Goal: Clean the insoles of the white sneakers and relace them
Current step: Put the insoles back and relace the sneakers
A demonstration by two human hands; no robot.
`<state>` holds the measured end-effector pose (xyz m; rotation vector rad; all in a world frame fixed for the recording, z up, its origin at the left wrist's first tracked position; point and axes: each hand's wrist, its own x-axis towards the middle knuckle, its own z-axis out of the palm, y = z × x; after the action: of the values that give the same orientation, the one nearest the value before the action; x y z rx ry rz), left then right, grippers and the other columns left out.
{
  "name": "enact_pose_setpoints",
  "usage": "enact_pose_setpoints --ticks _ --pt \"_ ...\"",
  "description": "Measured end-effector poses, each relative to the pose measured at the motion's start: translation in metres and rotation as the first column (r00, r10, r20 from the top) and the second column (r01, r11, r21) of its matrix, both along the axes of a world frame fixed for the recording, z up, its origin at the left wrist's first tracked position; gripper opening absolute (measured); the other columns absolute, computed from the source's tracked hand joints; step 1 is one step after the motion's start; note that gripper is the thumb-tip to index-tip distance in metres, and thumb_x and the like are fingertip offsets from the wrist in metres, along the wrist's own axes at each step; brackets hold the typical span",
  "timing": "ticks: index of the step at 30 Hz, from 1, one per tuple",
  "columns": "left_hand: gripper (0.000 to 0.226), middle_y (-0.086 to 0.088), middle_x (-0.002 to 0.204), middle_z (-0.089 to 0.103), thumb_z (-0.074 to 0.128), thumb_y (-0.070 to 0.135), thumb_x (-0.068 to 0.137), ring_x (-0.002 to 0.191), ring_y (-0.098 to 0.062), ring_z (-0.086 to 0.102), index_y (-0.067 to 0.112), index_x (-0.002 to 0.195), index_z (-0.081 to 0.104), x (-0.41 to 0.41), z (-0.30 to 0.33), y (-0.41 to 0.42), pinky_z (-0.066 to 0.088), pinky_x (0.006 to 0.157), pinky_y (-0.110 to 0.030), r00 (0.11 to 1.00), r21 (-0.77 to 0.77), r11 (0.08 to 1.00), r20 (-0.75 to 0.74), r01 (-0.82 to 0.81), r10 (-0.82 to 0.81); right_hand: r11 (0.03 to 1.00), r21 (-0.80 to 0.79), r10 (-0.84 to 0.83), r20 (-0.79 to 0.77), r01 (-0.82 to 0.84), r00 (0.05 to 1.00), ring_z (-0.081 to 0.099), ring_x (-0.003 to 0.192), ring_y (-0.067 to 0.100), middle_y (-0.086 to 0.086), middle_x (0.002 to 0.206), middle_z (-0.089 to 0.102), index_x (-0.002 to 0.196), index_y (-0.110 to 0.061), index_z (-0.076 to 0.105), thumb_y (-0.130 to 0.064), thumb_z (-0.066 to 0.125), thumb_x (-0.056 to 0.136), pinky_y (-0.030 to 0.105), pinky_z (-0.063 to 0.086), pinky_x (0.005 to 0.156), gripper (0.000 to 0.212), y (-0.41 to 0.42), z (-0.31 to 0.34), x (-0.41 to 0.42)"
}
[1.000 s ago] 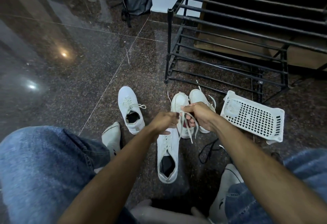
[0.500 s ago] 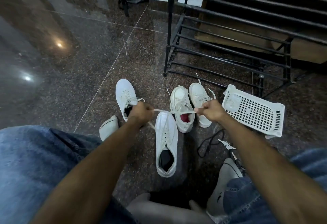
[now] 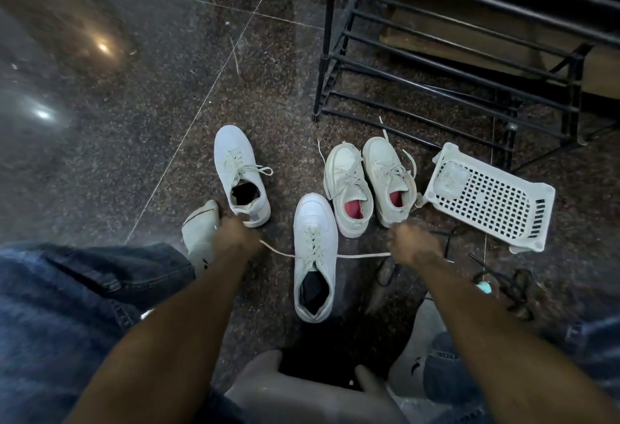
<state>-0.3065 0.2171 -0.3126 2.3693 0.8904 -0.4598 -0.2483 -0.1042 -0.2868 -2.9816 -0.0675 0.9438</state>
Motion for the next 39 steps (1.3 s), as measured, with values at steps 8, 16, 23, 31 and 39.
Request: enact_pose_setpoints --ticks 8,16,23,31,39 --pt "0.019 -0.011 0.092 0.068 0.05 0.017 0.082 0.087 -0.032 0.063 0.016 0.079 0.069 -0.03 -0.012 -0.083 0.053 0.075 -0.039 0.933 -0.238 0.907 0.0 0.348 -0.359 0.923 0.384 0.041 -0.112 0.006 0.993 0.057 0.108 0.033 0.009 0.114 0.058 0.107 -0.016 0.061 -0.024 0.046 0.095 0.042 0.049 0.086 0.02 0.081 -0.048 -0.055" --pt "0.026 -0.01 0.107 0.069 0.05 0.025 0.089 0.099 -0.035 0.066 0.02 0.103 0.071 -0.025 -0.022 -0.057 0.055 0.084 -0.041 0.963 0.049 0.975 -0.175 0.218 -0.206 0.972 0.225 0.08 -0.066 -0.063 0.995 0.064 0.101 0.029 0.004 0.105 0.071 0.093 -0.023 0.07 -0.021 0.054 0.086 0.033 0.049 0.084 0.017 0.064 -0.042 -0.041" --pt "0.029 -0.015 0.108 0.067 0.066 0.013 0.084 0.095 -0.031 0.065 0.0 0.111 0.066 -0.004 -0.024 -0.024 0.054 0.075 -0.031 0.898 -0.295 0.955 -0.415 0.015 -0.143 0.901 0.398 0.045 -0.481 0.173 0.875 0.063 0.068 0.0 -0.014 0.064 0.068 0.073 -0.021 0.075 -0.008 0.067 0.08 0.018 0.05 0.067 0.016 0.032 -0.033 -0.011" --pt "0.015 -0.001 0.086 0.068 0.046 0.013 0.098 0.092 -0.017 0.062 0.009 0.094 0.06 0.009 -0.008 -0.044 0.045 0.076 -0.028 0.897 -0.881 0.226 -0.356 -0.416 0.262 0.08 0.593 -0.234 -0.77 0.801 0.594 0.067 0.097 0.03 0.014 0.087 0.07 0.066 -0.004 0.057 0.003 0.049 0.088 0.047 0.042 0.106 0.024 0.049 -0.018 -0.01" --pt "0.024 -0.002 0.092 0.067 0.05 0.007 0.098 0.071 -0.017 0.061 0.021 0.115 0.059 0.005 -0.025 -0.1 0.051 0.064 -0.028 0.605 -0.877 -0.146 -0.428 -0.458 0.671 -0.494 0.441 -0.225 -0.897 0.749 0.38 0.05 0.051 0.018 0.005 0.055 0.052 0.069 -0.009 0.053 -0.013 0.045 0.09 0.034 0.048 0.065 0.024 0.094 -0.015 -0.017"
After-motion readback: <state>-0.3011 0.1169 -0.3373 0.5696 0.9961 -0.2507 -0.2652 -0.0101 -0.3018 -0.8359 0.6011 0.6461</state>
